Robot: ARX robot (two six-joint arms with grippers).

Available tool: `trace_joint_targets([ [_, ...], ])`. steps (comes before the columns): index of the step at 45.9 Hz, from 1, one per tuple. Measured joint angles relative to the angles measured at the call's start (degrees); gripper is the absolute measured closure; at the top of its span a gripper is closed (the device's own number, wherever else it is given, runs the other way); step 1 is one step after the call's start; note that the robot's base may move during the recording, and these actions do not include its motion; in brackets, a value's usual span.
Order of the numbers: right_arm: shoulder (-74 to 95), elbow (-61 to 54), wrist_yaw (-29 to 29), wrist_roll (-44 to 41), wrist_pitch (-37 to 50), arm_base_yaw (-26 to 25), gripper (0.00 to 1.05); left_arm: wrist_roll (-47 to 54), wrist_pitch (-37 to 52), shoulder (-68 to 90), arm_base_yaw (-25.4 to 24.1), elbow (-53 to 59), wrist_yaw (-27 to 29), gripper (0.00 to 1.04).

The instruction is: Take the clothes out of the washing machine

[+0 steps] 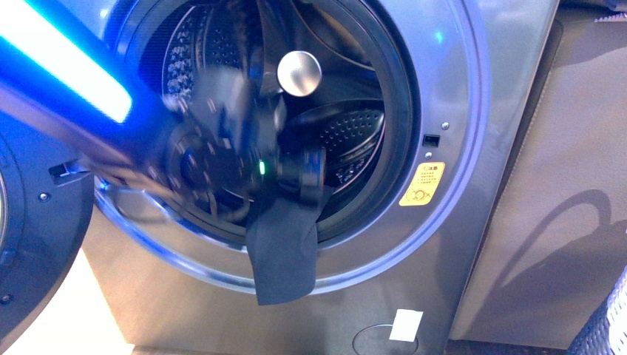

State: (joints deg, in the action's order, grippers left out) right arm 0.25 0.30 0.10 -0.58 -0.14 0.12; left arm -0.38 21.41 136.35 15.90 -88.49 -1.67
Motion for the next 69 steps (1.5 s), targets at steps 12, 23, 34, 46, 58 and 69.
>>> trace_joint_targets([
  [12,0.0,0.0,0.0,0.0,0.0,0.0,0.08,0.8,-2.2,1.2,0.1,0.1,-0.4,0.06],
  [23,0.0,0.0,0.0,0.0,0.0,0.0,0.08,1.4,-10.6,1.2,0.2,-3.3,2.1,0.06],
  [34,0.0,0.0,0.0,0.0,0.0,0.0,0.08,2.0,-7.5,1.0,0.8,-1.9,1.9,0.54],
  [46,0.0,0.0,0.0,0.0,0.0,0.0,0.08,1.2,0.6,-5.2,0.2,6.7,-0.2,1.00],
  [58,0.0,0.0,0.0,0.0,0.0,0.0,0.08,1.0,10.7,-22.8,-0.8,23.7,-5.0,1.00],
  [69,0.0,0.0,0.0,0.0,0.0,0.0,0.08,0.7,11.8,-40.5,-1.6,37.1,-10.0,1.00],
])
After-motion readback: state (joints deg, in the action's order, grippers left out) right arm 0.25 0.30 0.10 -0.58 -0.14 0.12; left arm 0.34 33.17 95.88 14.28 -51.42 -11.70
